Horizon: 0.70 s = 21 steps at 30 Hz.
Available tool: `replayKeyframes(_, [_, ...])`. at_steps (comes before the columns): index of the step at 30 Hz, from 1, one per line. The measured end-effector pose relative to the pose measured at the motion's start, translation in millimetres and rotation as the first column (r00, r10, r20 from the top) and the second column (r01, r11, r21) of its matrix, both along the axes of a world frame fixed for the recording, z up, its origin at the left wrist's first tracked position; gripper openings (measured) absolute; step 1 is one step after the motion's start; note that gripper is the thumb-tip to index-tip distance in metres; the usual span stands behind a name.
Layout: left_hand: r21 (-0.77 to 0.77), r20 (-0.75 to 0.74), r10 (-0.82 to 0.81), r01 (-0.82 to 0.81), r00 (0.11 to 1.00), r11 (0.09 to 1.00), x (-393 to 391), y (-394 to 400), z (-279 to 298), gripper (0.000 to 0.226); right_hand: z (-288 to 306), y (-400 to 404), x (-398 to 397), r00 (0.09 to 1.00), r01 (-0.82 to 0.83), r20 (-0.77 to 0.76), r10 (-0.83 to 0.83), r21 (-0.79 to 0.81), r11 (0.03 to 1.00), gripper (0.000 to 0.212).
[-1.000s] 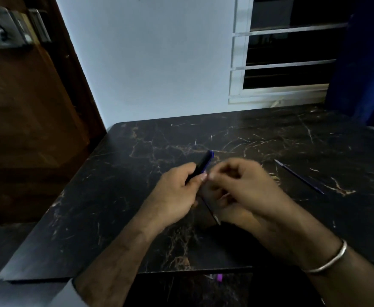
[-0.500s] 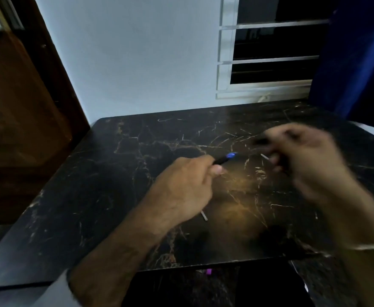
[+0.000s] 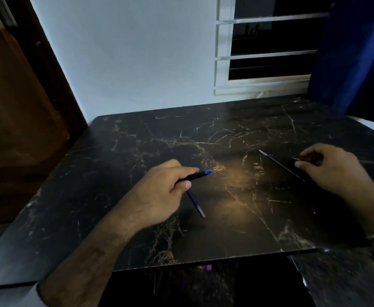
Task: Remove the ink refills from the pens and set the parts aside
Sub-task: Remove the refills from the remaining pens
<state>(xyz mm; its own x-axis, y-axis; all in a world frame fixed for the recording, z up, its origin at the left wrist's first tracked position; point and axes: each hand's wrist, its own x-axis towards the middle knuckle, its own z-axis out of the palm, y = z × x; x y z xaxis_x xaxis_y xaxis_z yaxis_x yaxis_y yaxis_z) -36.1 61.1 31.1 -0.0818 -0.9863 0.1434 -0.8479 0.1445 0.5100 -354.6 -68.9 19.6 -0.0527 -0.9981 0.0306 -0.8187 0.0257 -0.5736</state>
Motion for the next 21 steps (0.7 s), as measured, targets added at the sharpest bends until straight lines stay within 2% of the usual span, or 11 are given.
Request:
replayKeyframes(2, [-0.053,0.009,0.011,-0.010,1.000,0.999,-2.6,0.2,0.9,0.037,7.4,19.5,14.2,0.998,-0.033,0.041,0.042,-0.189,0.982,0.014])
replayKeyframes(3, [-0.087,0.013,0.013,-0.012,1.000,0.996,-4.3,-0.4,1.2,0.035,12.3,32.6,27.1,0.986,-0.079,0.128,0.108,-0.209,0.975,0.008])
replayKeyframes(5, [-0.157,0.029,0.006,-0.002,1.000,0.988,-8.9,-2.4,1.3,0.032,19.5,61.6,61.4,0.893,-0.254,0.363,0.265,-0.077,0.964,0.040])
replayKeyframes(7, [-0.207,0.045,-0.007,0.016,0.999,0.978,-14.9,-2.6,1.2,0.026,18.8,77.3,92.5,0.781,-0.410,0.548,0.300,0.087,0.908,0.070])
replayKeyframes(8, [-0.220,0.062,-0.015,0.029,0.998,0.975,-17.9,-2.4,1.0,0.021,16.8,80.0,103.0,0.746,-0.454,0.592,0.304,0.118,0.883,0.074])
replayKeyframes(11, [-0.253,0.123,-0.093,0.122,0.988,0.960,-18.5,-1.1,-0.5,0.011,6.2,81.0,120.5,0.704,-0.503,0.625,0.337,0.104,0.858,0.053])
replayKeyframes(14, [-0.220,0.018,-0.173,0.173,0.985,0.960,-8.7,-3.2,-1.4,0.007,-7.1,79.0,125.5,0.630,-0.518,0.681,0.374,0.009,0.856,0.040])
replayKeyframes(18, [-0.103,-0.154,-0.183,0.169,0.971,0.980,-0.8,-8.7,-8.0,0.009,-14.4,75.4,125.2,0.600,-0.556,0.555,0.576,-0.228,0.799,0.029])
replayKeyframes(21, [-0.101,-0.157,-0.193,0.179,0.969,0.979,-1.2,-10.6,-11.7,0.009,-17.8,74.1,123.8,0.584,-0.570,0.505,0.636,-0.303,0.764,0.024])
